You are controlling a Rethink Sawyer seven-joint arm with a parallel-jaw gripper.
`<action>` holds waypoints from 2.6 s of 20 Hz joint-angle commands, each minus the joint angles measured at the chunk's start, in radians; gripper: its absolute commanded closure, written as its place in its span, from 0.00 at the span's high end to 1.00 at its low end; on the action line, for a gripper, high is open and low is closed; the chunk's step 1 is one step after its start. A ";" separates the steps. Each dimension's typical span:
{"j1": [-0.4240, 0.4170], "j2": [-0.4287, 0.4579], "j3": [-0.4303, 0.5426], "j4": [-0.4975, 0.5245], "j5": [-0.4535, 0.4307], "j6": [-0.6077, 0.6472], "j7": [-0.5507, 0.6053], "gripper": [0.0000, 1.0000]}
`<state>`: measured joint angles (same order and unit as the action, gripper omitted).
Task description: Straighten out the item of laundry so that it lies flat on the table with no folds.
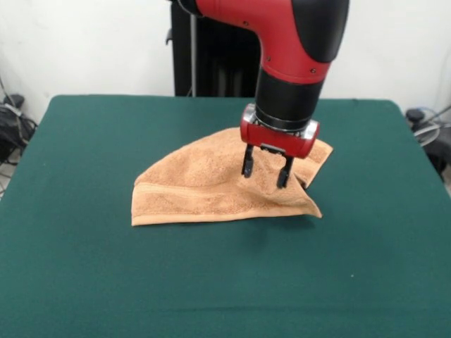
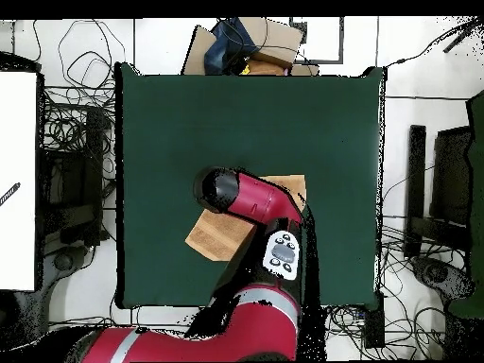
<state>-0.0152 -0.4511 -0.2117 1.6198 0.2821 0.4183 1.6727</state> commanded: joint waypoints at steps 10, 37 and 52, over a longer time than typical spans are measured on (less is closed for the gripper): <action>-0.057 -0.005 0.135 0.095 -0.064 -0.096 0.090 1.00; -0.117 -0.081 0.157 0.270 -0.074 -0.222 0.113 1.00; -0.181 -0.136 0.215 0.364 -0.213 -0.286 0.125 1.00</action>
<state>-0.2128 -0.5735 -0.1202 1.9034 0.1264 0.2026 1.6727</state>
